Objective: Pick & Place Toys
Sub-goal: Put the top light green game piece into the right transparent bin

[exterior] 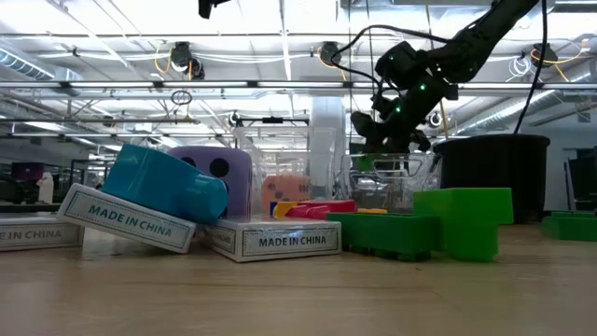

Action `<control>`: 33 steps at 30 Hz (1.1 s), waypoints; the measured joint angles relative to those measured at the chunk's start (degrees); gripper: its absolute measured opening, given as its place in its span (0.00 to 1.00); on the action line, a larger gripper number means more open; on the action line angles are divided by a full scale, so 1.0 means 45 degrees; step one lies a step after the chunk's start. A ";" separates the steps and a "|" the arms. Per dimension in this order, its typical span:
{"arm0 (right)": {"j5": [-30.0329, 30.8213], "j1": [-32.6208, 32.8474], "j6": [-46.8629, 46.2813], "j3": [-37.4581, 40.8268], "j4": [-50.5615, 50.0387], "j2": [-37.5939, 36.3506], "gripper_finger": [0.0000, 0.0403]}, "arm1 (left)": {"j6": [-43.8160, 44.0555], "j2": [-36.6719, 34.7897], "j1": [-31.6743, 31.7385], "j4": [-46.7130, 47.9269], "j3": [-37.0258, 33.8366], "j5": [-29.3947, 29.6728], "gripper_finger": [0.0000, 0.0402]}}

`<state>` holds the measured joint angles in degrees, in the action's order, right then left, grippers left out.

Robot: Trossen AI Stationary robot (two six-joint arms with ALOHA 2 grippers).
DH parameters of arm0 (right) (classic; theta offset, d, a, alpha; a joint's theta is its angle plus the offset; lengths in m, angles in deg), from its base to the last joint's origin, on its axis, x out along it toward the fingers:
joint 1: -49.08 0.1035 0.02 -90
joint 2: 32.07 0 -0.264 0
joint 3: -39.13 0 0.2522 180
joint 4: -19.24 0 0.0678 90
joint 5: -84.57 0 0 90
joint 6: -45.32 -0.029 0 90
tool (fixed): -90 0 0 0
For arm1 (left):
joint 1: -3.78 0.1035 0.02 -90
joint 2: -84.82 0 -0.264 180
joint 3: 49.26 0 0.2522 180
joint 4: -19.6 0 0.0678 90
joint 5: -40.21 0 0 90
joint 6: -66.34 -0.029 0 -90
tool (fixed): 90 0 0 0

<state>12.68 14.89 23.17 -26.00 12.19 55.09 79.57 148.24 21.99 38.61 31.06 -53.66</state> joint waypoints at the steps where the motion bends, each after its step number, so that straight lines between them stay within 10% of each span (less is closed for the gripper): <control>1: -0.0130 0.0002 0.0074 0.0000 -0.0012 0.0005 0.34 | 0.0003 0.0000 0.0062 -0.0003 0.0000 -0.0010 0.60; 33: -0.2758 -0.0055 0.1167 -0.2783 0.1112 0.4082 0.33 | 0.0767 0.0000 0.0124 0.0129 0.0005 0.0209 0.60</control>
<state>0.27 14.64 28.43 -38.53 17.19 73.45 83.02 148.24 22.55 39.19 31.09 -52.73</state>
